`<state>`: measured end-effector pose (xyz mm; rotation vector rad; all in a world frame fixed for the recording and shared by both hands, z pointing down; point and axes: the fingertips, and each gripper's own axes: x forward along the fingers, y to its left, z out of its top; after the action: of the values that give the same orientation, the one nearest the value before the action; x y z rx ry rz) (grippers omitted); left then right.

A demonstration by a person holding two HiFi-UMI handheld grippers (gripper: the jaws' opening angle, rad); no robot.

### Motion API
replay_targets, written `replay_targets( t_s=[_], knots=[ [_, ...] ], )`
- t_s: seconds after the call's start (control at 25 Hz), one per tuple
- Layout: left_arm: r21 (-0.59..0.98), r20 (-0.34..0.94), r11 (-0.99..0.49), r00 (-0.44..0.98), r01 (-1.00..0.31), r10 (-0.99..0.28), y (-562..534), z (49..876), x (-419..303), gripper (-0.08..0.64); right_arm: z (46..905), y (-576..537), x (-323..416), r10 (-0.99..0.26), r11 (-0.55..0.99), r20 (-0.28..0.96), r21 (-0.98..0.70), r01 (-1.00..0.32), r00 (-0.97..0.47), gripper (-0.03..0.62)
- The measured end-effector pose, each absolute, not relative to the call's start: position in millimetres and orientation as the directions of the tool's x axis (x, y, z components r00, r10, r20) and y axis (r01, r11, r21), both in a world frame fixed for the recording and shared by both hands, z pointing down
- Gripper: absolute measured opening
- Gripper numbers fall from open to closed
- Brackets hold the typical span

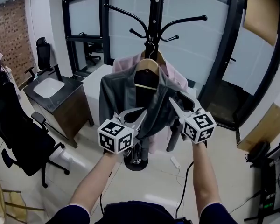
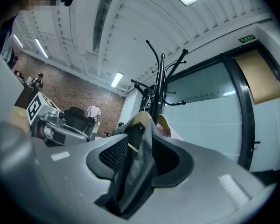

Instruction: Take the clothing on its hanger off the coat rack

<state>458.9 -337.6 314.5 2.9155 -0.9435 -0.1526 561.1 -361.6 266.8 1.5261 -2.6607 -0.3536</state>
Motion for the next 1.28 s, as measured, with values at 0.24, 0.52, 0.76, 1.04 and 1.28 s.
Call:
replay_targets(
  t_s=[0.24,0.52,0.76,1.04,1.28],
  knots=[
    [0.092,-0.062,-0.789,0.788,-0.607,-0.613,-359,317,463,0.012,266,-423,572,-0.87,0.471,0.052,0.379,-0.797,-0.49,0.255],
    [0.094,-0.058,-0.766,0.765,-0.636,-0.642,-375,318,458,0.012,275,-473,559,-0.847,0.525,0.221,0.488,-0.697,-0.483,0.281],
    [0.094,-0.062,-0.754,0.752,-0.65,-0.656,-375,319,452,0.012,290,-495,558,-0.865,0.496,0.271,0.587,-0.639,-0.422,0.205],
    [0.092,-0.052,-0.73,0.729,-0.677,-0.682,-375,324,439,0.012,297,-500,557,-0.887,0.45,0.242,0.645,-0.618,-0.393,0.097],
    [0.096,-0.06,-0.726,0.724,-0.681,-0.687,-371,319,431,0.012,292,-496,560,-0.898,0.422,0.199,0.641,-0.641,-0.393,0.089]
  ],
)
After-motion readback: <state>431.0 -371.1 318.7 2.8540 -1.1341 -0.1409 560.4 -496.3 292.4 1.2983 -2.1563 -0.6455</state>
